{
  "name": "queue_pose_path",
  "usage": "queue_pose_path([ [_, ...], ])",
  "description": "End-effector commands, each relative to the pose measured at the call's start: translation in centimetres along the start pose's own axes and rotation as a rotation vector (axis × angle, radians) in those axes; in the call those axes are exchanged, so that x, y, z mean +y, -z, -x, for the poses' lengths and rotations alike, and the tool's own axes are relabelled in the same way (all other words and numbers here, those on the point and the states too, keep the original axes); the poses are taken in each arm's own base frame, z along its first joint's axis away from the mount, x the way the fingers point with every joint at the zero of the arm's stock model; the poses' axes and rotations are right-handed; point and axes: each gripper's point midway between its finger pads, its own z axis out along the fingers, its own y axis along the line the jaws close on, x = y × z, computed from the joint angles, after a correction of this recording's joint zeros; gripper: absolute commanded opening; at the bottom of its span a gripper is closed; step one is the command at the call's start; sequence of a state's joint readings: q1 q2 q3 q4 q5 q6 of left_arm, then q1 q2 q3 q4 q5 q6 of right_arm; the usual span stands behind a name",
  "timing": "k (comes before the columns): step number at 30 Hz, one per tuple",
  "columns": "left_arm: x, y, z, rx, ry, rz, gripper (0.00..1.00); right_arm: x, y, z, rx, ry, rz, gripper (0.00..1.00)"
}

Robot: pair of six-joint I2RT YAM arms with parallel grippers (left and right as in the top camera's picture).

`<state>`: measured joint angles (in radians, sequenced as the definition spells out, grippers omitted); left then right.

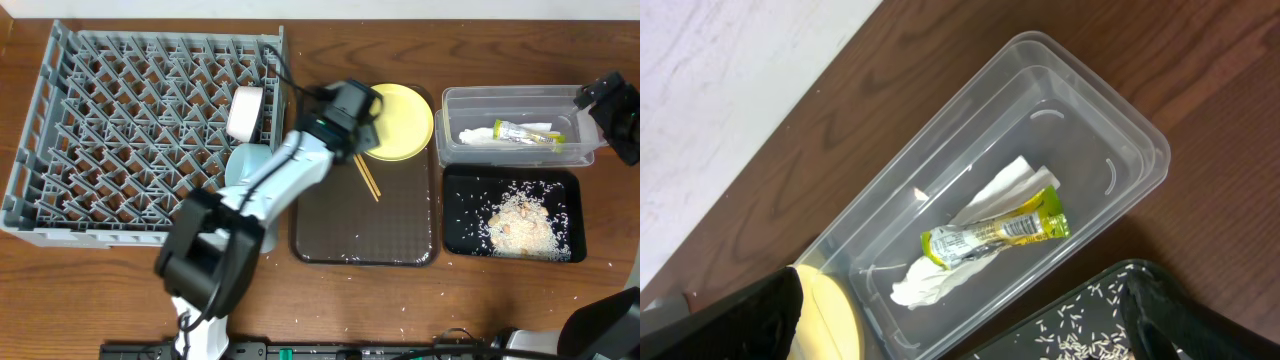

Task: Sort waste into correct bins and load items into the dishwasher
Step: 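Reach the left gripper to the edge of the yellow plate, then pinch the yellow plate rim with the left gripper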

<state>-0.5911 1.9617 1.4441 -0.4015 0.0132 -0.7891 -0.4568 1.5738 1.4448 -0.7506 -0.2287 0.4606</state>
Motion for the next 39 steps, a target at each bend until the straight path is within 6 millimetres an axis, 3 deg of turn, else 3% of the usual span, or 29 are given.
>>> queue_pose_path([
  [1, -1.7, -3.2, -3.8, 0.056, 0.029, -0.020, 0.59, 0.1, 0.1, 0.2, -0.005, -0.006, 0.002, 0.99],
  [5, -2.0, -5.6, -5.2, 0.068, 0.055, -0.023, 0.59, 0.1, 0.1, 0.2, -0.005, -0.006, 0.002, 0.99],
  [11, -1.9, -7.4, -4.9, 0.038, 0.084, -0.032, 0.59, 0.1, 0.1, 0.2, -0.004, -0.006, 0.002, 0.99],
  [13, -1.7, -7.6, -4.9, 0.031, 0.099, -0.022, 0.58, 0.1, 0.1, 0.2, -0.005, -0.006, 0.002, 0.99],
  [19, -1.3, -7.6, -5.1, 0.040, 0.098, -0.008, 0.28, 0.1, 0.1, 0.2, -0.004, -0.006, 0.002, 0.99],
  [25, -1.4, -7.6, -5.1, 0.039, 0.099, -0.009, 0.14, 0.1, 0.1, 0.2, -0.005, -0.006, 0.002, 0.99],
  [31, -1.5, -7.6, -4.3, 0.020, 0.107, -0.021, 0.08, 0.1, 0.1, 0.2, -0.004, -0.006, 0.002, 0.99],
  [39, -1.9, -7.6, -1.3, -0.056, 0.144, -0.078, 0.08, 0.1, 0.1, 0.2, -0.004, -0.006, 0.002, 0.99],
])
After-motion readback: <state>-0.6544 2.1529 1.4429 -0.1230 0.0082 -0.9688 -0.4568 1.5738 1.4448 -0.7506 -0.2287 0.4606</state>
